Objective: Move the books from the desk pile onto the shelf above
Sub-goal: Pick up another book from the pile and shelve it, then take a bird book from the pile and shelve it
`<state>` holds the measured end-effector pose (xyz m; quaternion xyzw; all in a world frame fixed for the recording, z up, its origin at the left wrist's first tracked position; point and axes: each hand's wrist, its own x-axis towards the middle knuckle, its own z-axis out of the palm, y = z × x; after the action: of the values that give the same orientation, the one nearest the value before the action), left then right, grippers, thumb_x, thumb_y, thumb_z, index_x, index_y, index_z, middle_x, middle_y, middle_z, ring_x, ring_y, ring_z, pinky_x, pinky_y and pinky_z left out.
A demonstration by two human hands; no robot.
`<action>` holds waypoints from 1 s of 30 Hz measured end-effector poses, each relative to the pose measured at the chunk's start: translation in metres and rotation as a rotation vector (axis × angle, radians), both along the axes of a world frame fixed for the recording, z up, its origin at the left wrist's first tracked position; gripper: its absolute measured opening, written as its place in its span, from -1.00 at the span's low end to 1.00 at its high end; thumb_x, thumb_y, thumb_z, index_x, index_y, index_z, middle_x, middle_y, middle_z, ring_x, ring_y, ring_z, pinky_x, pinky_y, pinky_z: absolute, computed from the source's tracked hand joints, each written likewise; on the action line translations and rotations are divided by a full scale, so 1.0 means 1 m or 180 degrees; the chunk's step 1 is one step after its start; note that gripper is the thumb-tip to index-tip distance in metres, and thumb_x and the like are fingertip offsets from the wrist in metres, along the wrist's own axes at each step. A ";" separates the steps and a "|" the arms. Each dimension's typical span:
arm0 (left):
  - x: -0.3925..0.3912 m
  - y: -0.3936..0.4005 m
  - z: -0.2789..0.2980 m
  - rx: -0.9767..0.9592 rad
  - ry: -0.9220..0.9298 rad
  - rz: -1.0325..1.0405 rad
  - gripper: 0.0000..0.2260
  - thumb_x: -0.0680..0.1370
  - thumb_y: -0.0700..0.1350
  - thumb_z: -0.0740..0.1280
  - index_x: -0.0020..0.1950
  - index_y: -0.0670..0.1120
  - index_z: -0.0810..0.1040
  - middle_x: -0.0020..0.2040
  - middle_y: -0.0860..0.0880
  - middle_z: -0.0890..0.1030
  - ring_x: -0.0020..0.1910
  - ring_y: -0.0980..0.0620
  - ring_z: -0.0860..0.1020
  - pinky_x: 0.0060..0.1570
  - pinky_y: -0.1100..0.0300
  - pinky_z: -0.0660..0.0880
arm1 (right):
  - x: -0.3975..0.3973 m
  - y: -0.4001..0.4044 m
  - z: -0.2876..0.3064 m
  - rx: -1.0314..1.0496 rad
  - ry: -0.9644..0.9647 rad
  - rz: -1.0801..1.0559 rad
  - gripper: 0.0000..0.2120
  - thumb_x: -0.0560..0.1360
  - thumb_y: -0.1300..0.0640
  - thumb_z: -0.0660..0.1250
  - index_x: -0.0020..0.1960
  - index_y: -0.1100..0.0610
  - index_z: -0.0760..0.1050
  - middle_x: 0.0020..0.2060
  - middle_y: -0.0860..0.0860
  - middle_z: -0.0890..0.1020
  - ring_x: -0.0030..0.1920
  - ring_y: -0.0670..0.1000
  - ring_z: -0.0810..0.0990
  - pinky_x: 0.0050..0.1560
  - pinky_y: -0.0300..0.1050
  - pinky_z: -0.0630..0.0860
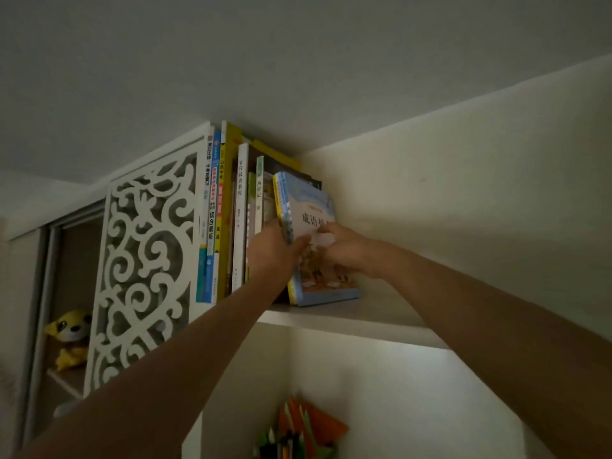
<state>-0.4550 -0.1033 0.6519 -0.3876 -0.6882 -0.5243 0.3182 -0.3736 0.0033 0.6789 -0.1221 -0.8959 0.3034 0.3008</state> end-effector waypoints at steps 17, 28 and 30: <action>-0.064 -0.051 -0.038 -0.1444 0.1375 0.0923 -0.21 0.49 0.26 0.16 0.40 0.11 -0.40 0.41 0.15 -0.37 0.43 0.05 -0.36 0.37 0.01 -0.31 | -0.052 -0.008 -0.016 0.0448 -0.0504 -0.0439 0.24 0.29 -0.21 0.48 0.49 0.07 -0.43 0.47 0.09 0.18 0.37 0.13 0.32 0.29 0.05 0.43; -0.017 -0.098 -0.068 -0.0785 0.1355 0.0032 -0.66 0.55 -0.08 0.30 0.32 -0.08 0.46 0.27 -0.07 0.50 0.23 -0.04 0.45 0.28 0.05 0.34 | 0.022 -0.083 -0.040 0.0851 0.0694 -0.0731 -0.62 0.48 0.16 0.38 0.25 0.21 0.41 0.14 0.07 0.52 0.11 0.02 0.50 -0.03 -0.25 0.45; -0.005 -0.109 -0.092 -0.0557 0.1067 -0.0297 -0.76 0.54 -0.10 0.32 0.21 -0.08 0.55 0.15 -0.05 0.57 0.11 -0.01 0.51 0.10 0.16 0.42 | 0.051 -0.105 -0.062 0.0826 0.1008 -0.0678 -0.71 0.47 0.22 0.38 0.18 0.19 0.48 0.09 0.05 0.56 0.09 -0.01 0.52 -0.02 -0.30 0.43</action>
<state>-0.4603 -0.2125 0.5597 -0.5271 -0.6499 -0.4048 0.3688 -0.3227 -0.1018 0.6164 -0.1272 -0.8510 0.1676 0.4812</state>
